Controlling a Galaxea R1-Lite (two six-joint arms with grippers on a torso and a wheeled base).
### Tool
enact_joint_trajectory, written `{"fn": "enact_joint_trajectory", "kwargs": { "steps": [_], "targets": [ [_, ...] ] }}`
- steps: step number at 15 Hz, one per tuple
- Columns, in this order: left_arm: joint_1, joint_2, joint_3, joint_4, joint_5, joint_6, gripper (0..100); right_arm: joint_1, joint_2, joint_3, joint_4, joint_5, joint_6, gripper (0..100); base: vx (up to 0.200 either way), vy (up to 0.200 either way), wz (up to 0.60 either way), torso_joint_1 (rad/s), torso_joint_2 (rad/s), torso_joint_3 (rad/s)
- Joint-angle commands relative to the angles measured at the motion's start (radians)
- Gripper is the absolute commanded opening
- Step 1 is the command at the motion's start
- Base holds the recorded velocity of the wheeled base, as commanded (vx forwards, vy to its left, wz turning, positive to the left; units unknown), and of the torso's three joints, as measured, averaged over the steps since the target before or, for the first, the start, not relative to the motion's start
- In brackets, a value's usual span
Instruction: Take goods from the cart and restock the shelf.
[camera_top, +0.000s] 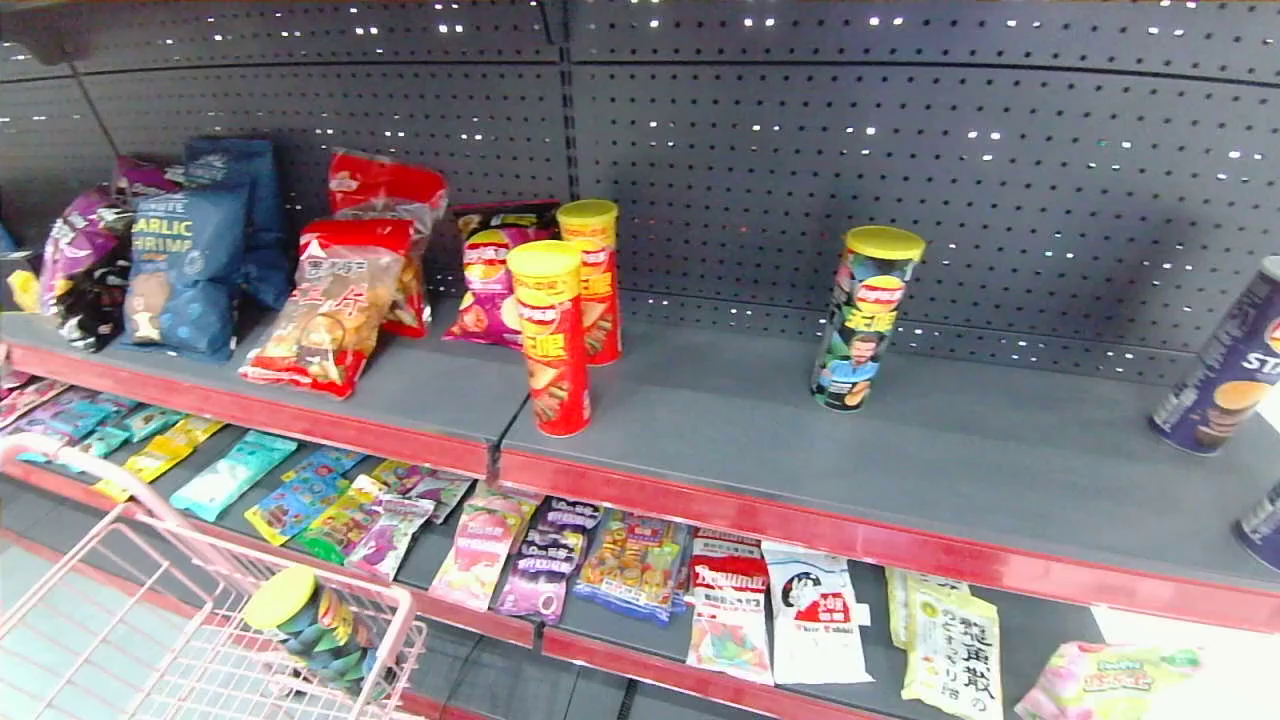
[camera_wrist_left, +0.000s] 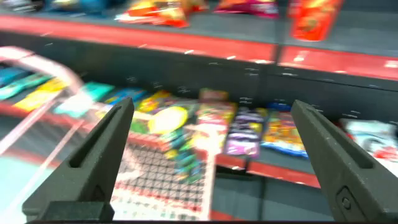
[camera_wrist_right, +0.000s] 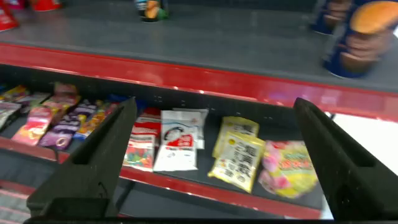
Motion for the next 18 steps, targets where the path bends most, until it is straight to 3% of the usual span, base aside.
{"fn": "enact_joint_trajectory", "kwargs": {
  "steps": [1, 6, 10, 18],
  "targets": [
    [0.000, 0.001, 0.000, 0.000, 0.001, 0.000, 100, 0.000, 0.000, 0.000, 0.001, 0.000, 0.000, 100, 0.000, 0.000, 0.60, 0.002, 0.00, 0.002],
    [0.000, 0.001, 0.000, 0.000, 0.001, 0.000, 100, 0.000, 0.000, 0.000, -0.001, -0.001, 0.006, 100, 0.000, 0.000, 0.60, 0.005, 0.00, 0.004],
    [0.000, 0.001, 0.000, 0.000, 0.001, 0.000, 100, 0.000, 0.000, 0.002, -0.001, -0.001, 0.006, 100, 0.000, 0.000, 0.00, -0.019, 0.03, 0.025],
    [0.000, 0.001, 0.000, 0.000, 0.000, 0.000, 100, 0.000, 0.000, 0.000, -0.001, -0.001, 0.008, 100, 0.000, 0.000, 0.00, -0.140, 0.34, 0.189]
  ]
}}
